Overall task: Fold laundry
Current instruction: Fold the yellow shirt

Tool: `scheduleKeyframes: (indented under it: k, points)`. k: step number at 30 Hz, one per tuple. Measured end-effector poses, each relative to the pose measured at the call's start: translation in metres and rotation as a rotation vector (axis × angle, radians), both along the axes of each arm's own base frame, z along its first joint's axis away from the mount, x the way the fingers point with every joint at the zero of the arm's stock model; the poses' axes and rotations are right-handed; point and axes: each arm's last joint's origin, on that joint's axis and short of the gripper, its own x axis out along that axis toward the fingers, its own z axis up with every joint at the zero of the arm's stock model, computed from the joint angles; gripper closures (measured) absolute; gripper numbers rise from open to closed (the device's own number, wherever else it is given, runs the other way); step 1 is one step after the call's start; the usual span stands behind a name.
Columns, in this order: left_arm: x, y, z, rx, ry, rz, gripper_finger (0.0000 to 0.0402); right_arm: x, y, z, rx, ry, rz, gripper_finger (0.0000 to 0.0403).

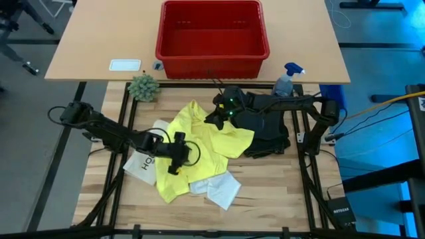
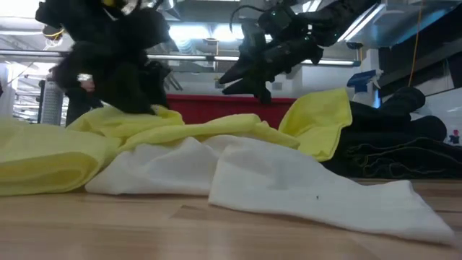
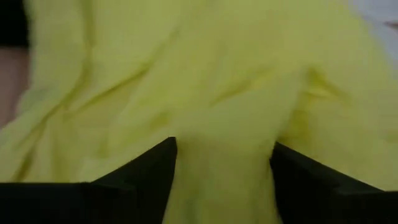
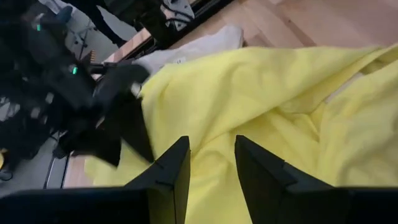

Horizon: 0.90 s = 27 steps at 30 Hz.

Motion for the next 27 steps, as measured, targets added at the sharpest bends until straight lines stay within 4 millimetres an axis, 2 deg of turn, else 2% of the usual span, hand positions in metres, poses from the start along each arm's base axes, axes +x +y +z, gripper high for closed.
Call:
scheduleKeyframes:
  k: [2, 6, 7, 10, 14, 18, 22, 25, 27]
  points:
    - [-0.001, 0.007, 0.004, -0.034, -0.02, 0.072, 0.0229, -0.001, 0.001, -0.001, 0.003, 0.015, 0.005, 0.0285]
    - [-0.005, 0.023, 0.018, -0.213, -0.063, 0.176, 0.0362, -0.001, 0.001, -0.002, 0.01, 0.028, 0.014, 0.0285]
    - [-0.007, 0.027, 0.021, -0.261, -0.07, 0.2, 0.0381, -0.001, 0.001, -0.002, 0.009, 0.026, 0.015, 0.0285]
    - [-0.017, 0.038, 0.038, -0.344, -0.127, 0.294, 0.0395, -0.001, 0.002, -0.002, -0.003, 0.023, 0.027, 0.0285]
    - [-0.044, 0.048, 0.084, -0.393, -0.281, 0.339, 0.0399, -0.001, 0.002, -0.002, -0.021, 0.016, 0.044, 0.0285]
    - [-0.088, 0.056, 0.139, -0.348, -0.465, 0.429, 0.04, -0.001, 0.002, -0.002, -0.052, 0.007, 0.055, 0.0285]
    - [-0.139, 0.063, 0.185, -0.305, -0.675, 0.535, 0.04, 0.0, 0.001, -0.001, -0.081, -0.011, 0.062, 0.0285]
    - [-0.173, 0.066, 0.206, -0.319, -0.816, 0.569, 0.0401, 0.0, 0.0, -0.001, -0.113, -0.007, 0.049, 0.0285]
    - [-0.191, 0.069, 0.213, -0.335, -0.886, 0.622, 0.0401, 0.0, 0.0, -0.001, -0.125, -0.007, 0.045, 0.0285]
